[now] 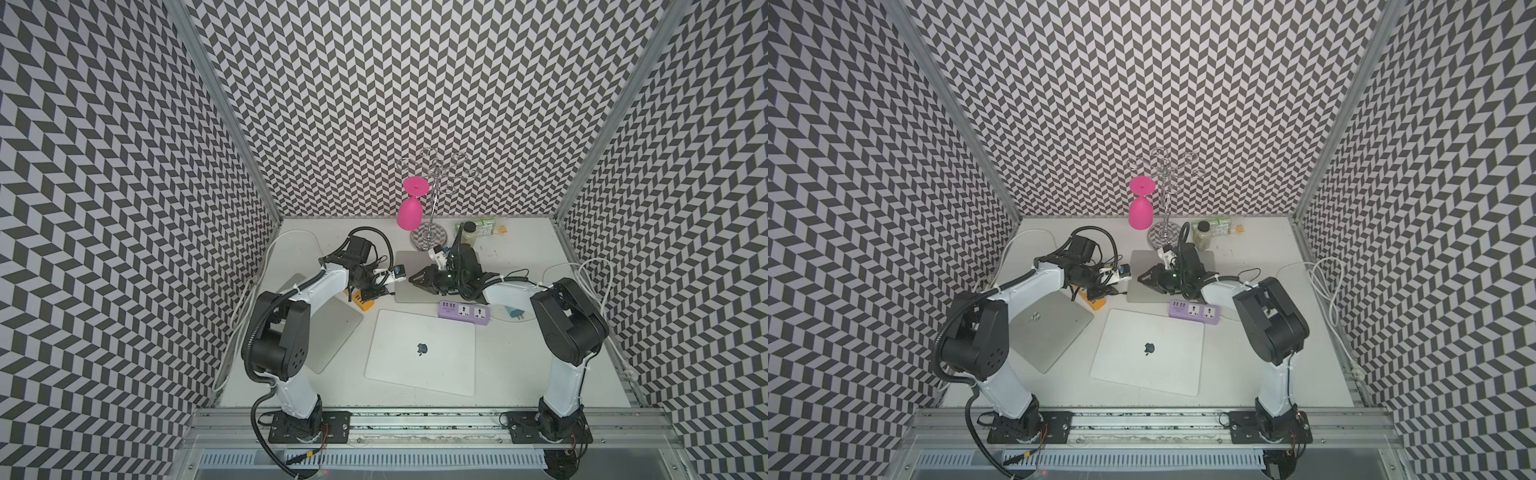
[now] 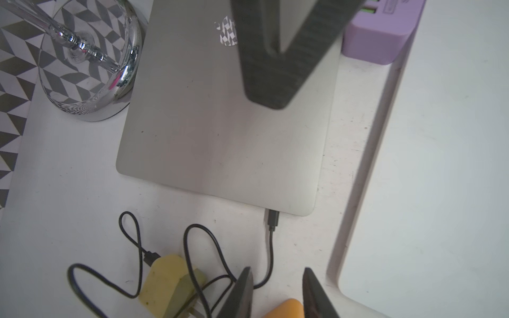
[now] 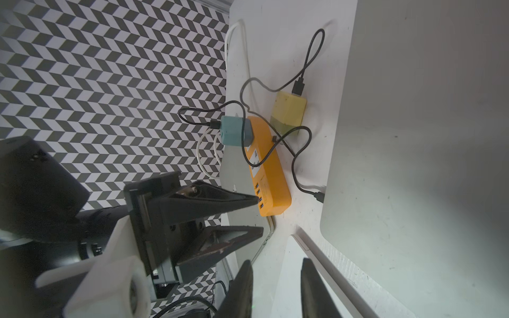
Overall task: Unplug the laptop charger
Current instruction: Remove the charging cable from the laptop.
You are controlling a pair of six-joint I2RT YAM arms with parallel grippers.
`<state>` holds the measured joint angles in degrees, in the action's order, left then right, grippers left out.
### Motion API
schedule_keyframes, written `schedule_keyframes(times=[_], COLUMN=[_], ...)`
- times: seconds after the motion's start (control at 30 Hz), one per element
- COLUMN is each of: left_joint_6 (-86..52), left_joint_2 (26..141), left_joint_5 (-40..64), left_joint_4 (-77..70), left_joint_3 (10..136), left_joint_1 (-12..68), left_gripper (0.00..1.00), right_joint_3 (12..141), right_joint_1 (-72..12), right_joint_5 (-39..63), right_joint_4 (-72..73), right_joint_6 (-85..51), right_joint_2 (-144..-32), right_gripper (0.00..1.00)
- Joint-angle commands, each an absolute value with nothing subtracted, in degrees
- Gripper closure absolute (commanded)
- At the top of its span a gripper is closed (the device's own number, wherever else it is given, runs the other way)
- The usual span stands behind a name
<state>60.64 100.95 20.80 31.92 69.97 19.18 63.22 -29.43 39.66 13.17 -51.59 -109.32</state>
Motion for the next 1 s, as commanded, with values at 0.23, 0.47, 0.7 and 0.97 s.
schedule_keyframes(times=[0.23, 0.47, 0.7, 0.97], left_joint_6=[61.98, 62.49, 63.58, 64.84], left_joint_2=[107.91, 109.66, 111.86, 112.84], left_joint_5=[17.31, 16.37, 16.70, 16.74], left_joint_4=[31.07, 27.69, 29.39, 30.30], left_joint_3=[74.31, 73.46, 74.79, 75.31], left_joint_1=[21.12, 22.27, 22.58, 22.67], left_gripper=[0.70, 0.73, 0.76, 0.81], right_joint_3=[62.53, 63.44, 62.76, 63.23], right_joint_1=[-28.59, -26.99, -26.53, -26.46], right_joint_5=[41.63, 43.26, 44.55, 45.20], right_joint_4=[19.16, 19.80, 20.74, 20.92], right_joint_6=[-53.73, -53.37, -53.43, -53.44], right_joint_2=[-113.62, -116.48, -118.45, -119.69], right_gripper=[0.85, 0.93, 0.98, 0.99])
